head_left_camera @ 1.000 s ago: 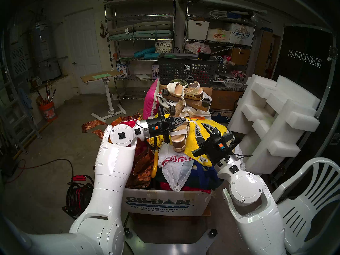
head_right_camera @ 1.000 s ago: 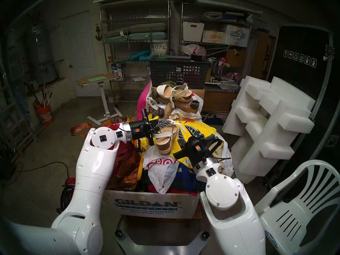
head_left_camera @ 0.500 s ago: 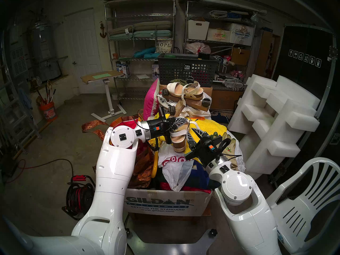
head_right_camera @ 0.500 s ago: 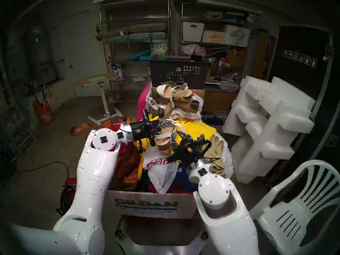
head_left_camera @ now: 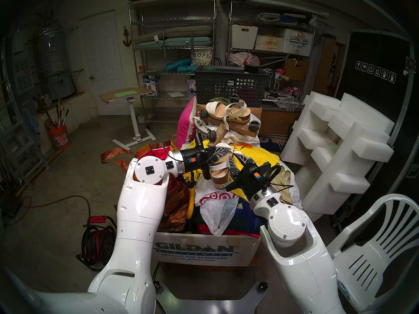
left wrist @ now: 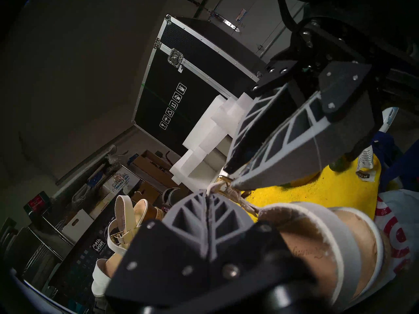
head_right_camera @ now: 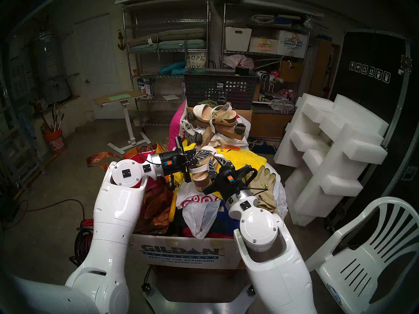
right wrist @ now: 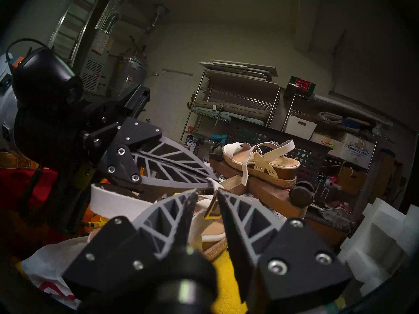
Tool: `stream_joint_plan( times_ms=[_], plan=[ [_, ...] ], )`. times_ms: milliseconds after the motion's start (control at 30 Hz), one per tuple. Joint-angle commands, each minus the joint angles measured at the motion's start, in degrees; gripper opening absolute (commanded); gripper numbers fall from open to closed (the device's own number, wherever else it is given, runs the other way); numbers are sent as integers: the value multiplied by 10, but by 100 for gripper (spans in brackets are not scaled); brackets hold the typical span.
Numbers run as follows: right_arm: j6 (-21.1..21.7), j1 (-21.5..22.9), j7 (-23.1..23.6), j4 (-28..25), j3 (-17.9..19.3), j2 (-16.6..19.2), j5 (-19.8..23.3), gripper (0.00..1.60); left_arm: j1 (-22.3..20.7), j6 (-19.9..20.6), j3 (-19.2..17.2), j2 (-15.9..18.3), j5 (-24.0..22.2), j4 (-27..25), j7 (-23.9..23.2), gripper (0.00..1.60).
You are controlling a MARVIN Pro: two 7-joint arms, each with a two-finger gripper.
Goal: Unbuckle a shoe
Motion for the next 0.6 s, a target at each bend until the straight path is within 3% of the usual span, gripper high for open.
stream_joint_plan(
  times_ms=[0,333,533,567],
  plan=[
    [3,19,-4,-1,-3,-8,-3,73,-5,-5,-1,-1,-10,-13,-2,0],
    [2,25,-15,8,-1,-5,-10,72,-3,-6,-5,-3,-14,-17,-11,0],
    [1,28,-20,12,-2,-4,-20,63,2,-5,-4,-4,-20,-24,-19,0],
    [1,28,-20,12,-2,-5,-21,55,2,-6,-5,-4,-21,-25,-20,0]
  ],
)
